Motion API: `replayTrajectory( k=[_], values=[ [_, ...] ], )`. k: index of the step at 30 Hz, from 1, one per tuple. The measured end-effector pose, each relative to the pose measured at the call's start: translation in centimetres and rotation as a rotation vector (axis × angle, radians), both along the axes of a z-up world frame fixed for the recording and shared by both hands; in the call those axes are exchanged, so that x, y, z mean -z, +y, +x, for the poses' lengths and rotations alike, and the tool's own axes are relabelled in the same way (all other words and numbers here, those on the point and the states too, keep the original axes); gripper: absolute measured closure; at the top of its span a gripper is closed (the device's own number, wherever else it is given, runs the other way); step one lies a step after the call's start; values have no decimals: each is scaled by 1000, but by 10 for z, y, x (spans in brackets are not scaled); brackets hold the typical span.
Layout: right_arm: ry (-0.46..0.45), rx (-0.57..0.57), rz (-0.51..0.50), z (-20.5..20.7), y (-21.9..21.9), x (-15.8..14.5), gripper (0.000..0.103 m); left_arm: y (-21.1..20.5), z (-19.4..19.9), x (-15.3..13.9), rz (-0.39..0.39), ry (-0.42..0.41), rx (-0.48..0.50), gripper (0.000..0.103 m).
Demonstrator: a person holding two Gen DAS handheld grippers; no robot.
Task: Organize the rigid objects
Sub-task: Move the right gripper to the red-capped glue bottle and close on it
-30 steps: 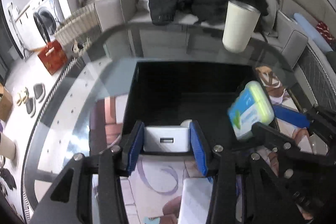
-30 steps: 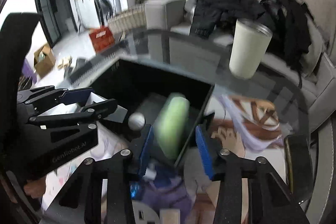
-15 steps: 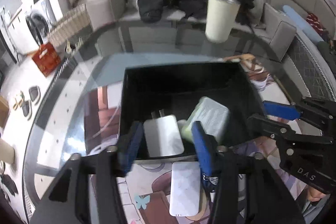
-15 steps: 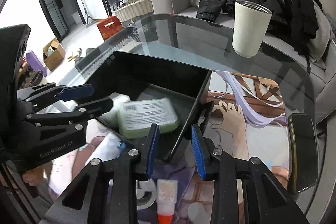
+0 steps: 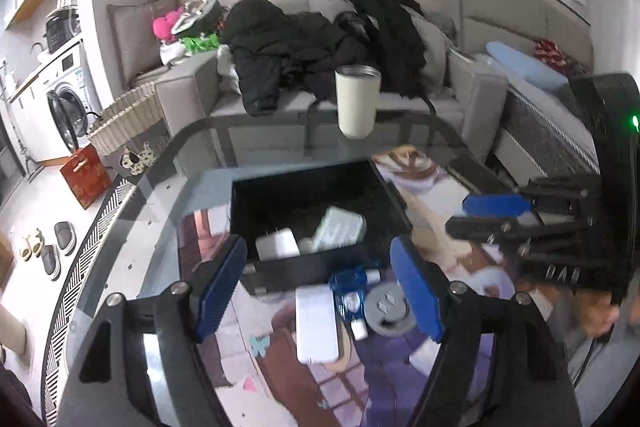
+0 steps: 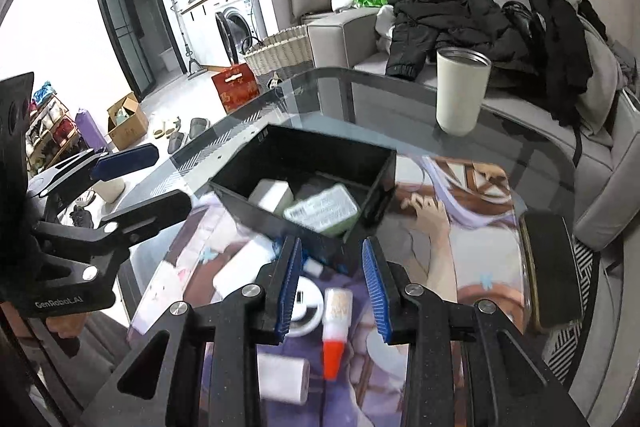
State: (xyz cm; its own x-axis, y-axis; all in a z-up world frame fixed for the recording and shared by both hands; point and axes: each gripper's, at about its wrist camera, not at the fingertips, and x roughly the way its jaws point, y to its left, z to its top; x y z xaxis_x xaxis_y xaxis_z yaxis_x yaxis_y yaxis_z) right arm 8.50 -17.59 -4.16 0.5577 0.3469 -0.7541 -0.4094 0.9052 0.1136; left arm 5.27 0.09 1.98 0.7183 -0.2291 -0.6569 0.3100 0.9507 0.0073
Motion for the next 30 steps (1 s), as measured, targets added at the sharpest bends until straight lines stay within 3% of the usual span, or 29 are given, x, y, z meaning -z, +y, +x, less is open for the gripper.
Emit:
replayTrajectory(
  k=[4, 13, 17, 24, 30],
  values=[
    [74, 9, 1, -5, -10, 16, 71, 2, -1, 21, 2, 98, 26, 27],
    [234, -2, -52, 2, -8, 65, 71, -4, 21, 78, 87, 291, 46, 30],
    [254, -10, -81, 5, -4, 76, 71, -7, 29, 94, 134, 320, 52, 40],
    [287, -17, -92, 12, 1, 90, 71, -9, 37, 112, 160, 363, 57, 40],
    [294, -18, -107, 15, 5, 97, 71, -12, 46, 123, 139, 400, 53, 39]
  ],
)
